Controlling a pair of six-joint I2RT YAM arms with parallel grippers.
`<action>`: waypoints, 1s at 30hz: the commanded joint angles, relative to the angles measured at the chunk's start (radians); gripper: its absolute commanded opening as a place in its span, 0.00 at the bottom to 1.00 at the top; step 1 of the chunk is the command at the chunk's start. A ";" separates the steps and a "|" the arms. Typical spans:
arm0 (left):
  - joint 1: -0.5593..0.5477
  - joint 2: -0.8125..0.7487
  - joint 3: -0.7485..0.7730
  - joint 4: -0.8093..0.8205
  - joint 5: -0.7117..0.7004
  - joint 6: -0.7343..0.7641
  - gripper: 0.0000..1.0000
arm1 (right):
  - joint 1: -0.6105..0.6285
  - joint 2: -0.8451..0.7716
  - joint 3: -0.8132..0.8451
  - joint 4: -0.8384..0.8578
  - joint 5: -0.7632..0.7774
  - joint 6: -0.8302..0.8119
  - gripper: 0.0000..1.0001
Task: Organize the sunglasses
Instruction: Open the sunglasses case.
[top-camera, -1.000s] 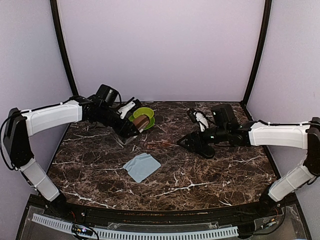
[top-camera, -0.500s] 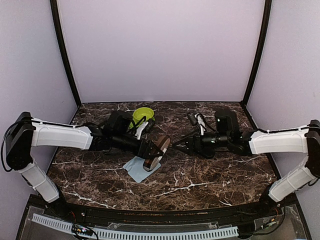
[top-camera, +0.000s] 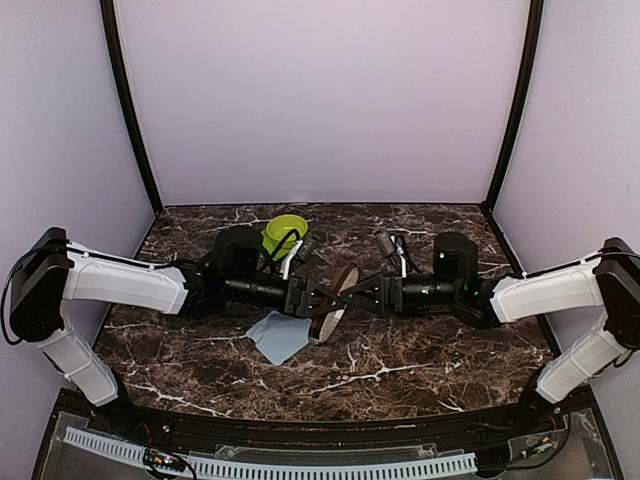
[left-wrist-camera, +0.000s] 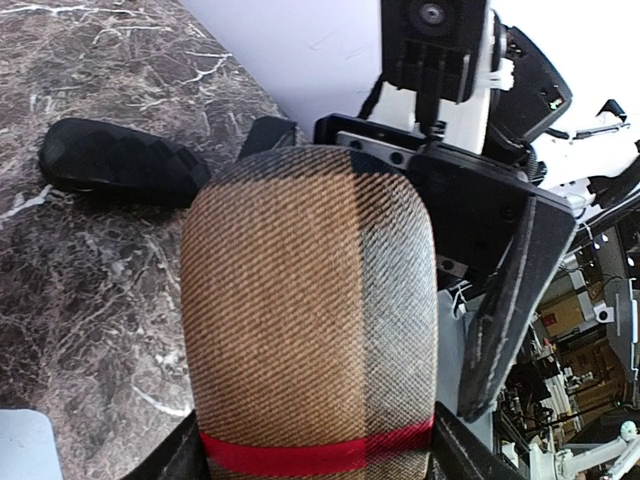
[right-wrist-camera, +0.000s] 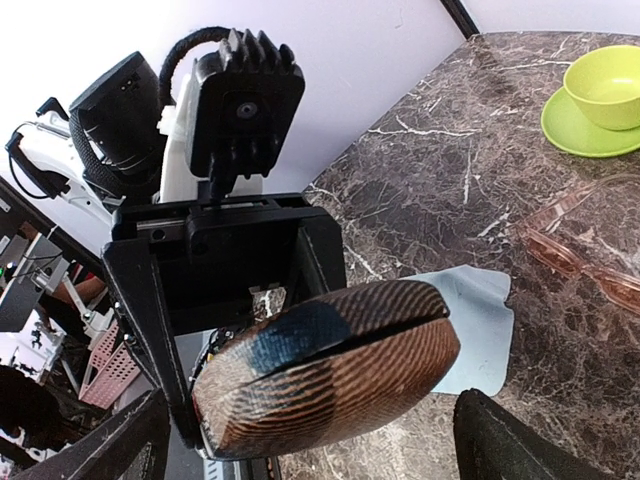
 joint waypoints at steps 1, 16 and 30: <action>-0.017 -0.003 -0.014 0.115 0.047 -0.033 0.00 | 0.010 0.011 -0.019 0.135 -0.056 0.057 0.97; -0.024 0.033 -0.085 0.275 0.094 -0.099 0.00 | 0.010 0.035 -0.060 0.286 -0.140 0.092 0.57; -0.024 0.055 -0.151 0.454 0.182 -0.170 0.00 | 0.006 0.048 -0.068 0.293 -0.231 0.032 0.27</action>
